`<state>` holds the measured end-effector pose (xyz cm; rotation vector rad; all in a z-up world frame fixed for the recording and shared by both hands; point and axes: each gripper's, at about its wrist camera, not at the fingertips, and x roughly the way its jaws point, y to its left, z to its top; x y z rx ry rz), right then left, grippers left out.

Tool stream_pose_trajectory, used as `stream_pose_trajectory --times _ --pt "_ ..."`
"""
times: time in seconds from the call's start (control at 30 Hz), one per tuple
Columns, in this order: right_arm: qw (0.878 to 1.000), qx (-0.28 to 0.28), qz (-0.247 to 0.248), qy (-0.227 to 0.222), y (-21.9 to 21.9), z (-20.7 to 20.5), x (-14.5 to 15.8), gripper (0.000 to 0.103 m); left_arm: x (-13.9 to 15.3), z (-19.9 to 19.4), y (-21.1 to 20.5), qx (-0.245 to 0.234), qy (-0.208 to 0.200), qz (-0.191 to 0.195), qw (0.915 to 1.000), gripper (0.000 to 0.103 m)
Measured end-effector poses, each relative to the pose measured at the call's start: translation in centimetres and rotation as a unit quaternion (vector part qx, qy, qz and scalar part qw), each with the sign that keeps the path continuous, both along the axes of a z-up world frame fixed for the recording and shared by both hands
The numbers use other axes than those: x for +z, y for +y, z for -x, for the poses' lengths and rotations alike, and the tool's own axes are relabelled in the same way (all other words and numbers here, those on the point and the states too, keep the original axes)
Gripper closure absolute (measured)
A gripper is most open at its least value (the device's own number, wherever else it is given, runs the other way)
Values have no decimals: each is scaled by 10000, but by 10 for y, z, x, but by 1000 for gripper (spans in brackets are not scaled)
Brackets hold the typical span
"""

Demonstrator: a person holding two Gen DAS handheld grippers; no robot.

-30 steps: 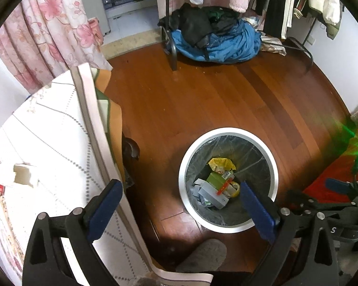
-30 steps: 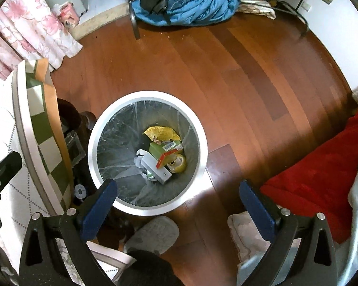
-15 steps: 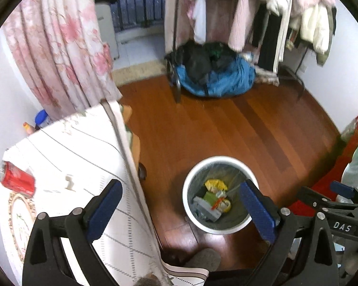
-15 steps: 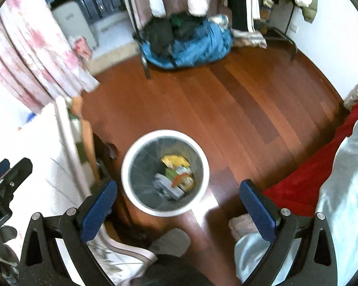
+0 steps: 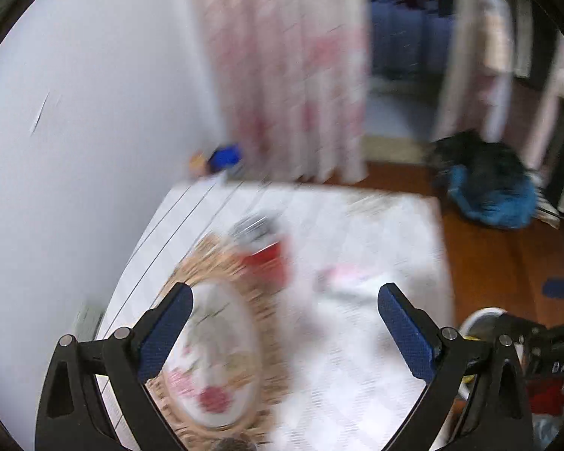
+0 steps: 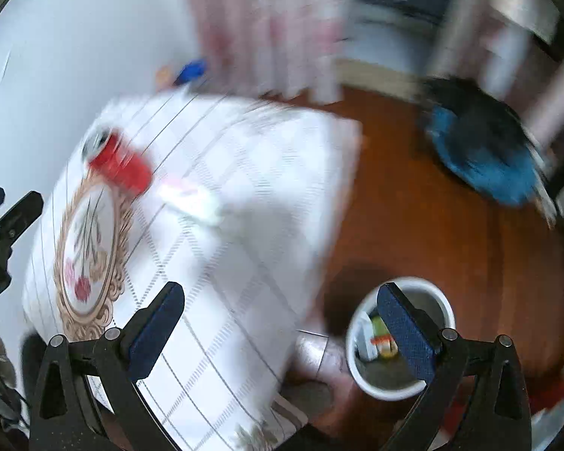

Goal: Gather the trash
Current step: 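Swing both tools back from the bin toward the table, then grasp the pink-and-white box with the right tool while the left tool grasps the red Coke can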

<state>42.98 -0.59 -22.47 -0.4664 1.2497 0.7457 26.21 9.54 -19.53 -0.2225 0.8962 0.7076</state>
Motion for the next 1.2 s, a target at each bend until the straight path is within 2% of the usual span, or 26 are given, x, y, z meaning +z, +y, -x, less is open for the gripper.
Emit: stream_pose_trajectory --times 0.13,0.23,0.33,0.37,0.4,0.43,0.5,0.6,0.67,0.73,0.8,0.93,0.97,1.0,1.03,1.2 --pt "9919 995 787 -54 106 5 -57 0 -44 29 59 618 427 120 9971 2" --pt "9832 1407 1165 1 148 7 -94 0 -62 34 85 763 646 168 9948 2" --pt "9804 1504 1245 259 167 6 -122 2 -69 34 100 735 734 168 9944 2" --pt "9814 1455 1189 384 169 5 -127 18 -69 31 102 681 731 161 9949 2" --pt "9828 1371 1152 451 167 4 -129 41 -68 28 102 611 701 157 9955 2" --pt "9847 1267 1078 518 164 3 -130 42 -67 22 102 503 655 169 9964 2" --pt "9908 882 810 634 150 -3 -123 50 -62 13 100 275 585 213 9977 2" --pt "9925 -122 278 1185 111 -19 -114 54 -58 -7 90 -138 483 318 9982 2" --pt "9920 -618 162 1087 88 -24 -107 55 -59 -25 86 -351 474 394 9975 2" --pt "9914 -951 75 895 71 -26 -102 56 -64 -41 84 -472 566 455 9962 2" --pt "9879 -1234 -19 942 59 -27 -102 56 -74 -58 85 -505 742 456 9949 2" --pt "9848 -1430 -54 987 48 -29 -108 58 -91 -80 89 -607 949 547 9921 3" --pt "9846 -1449 -62 979 46 -26 -109 58 -93 -83 89 -658 932 522 9921 7" --pt "9843 -1463 -84 985 45 -25 -110 59 -94 -84 88 -676 900 450 9926 19" --pt "9843 -1461 -112 989 44 -24 -111 59 -94 -85 88 -645 893 344 9933 38" --pt "9853 -1422 -302 898 44 -18 -103 61 -84 -79 88 -651 635 275 9955 38"
